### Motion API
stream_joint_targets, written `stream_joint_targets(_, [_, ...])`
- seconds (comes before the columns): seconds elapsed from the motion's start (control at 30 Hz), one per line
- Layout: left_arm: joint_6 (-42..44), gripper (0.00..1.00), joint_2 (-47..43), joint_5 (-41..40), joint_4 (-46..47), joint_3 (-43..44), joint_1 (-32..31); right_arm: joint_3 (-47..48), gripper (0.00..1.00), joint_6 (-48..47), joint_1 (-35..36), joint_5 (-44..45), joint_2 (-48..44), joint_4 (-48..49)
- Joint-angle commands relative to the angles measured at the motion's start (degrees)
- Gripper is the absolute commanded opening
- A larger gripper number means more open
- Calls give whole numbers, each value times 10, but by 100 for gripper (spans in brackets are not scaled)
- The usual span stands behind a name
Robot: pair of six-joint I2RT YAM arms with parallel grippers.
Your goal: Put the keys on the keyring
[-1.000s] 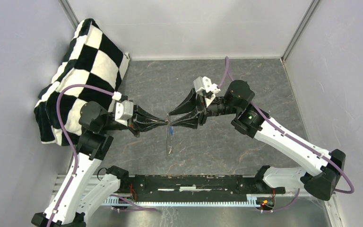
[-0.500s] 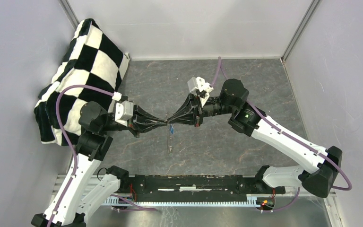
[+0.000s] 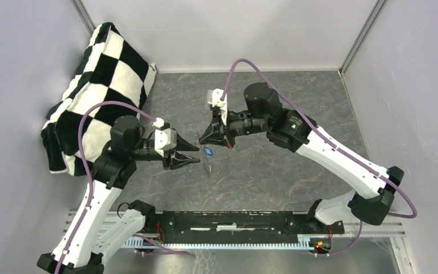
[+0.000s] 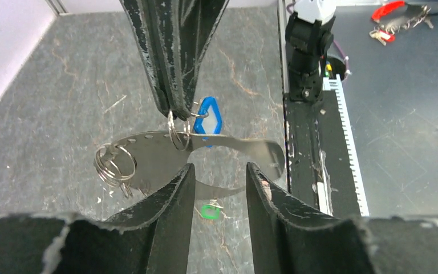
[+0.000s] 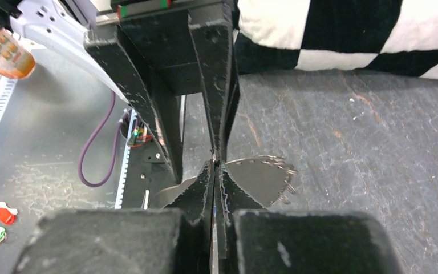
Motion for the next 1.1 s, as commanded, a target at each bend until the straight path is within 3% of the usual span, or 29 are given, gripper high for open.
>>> stream_joint_targets(0.0, [110, 45, 8, -15, -92, 28, -2, 80, 1, -58, 33, 75, 29, -113])
stream_joint_targets(0.37, [154, 43, 11, -13, -115, 17, -2, 165, 0, -69, 73, 139, 77, -187])
stream_joint_targets(0.87, [210, 40, 20, -15, -167, 39, -2, 170, 1, -71, 90, 159, 82, -195])
stream_joint_targets(1.07, [209, 44, 27, -36, -167, 68, -2, 165, 1, -76, 94, 163, 80, -201])
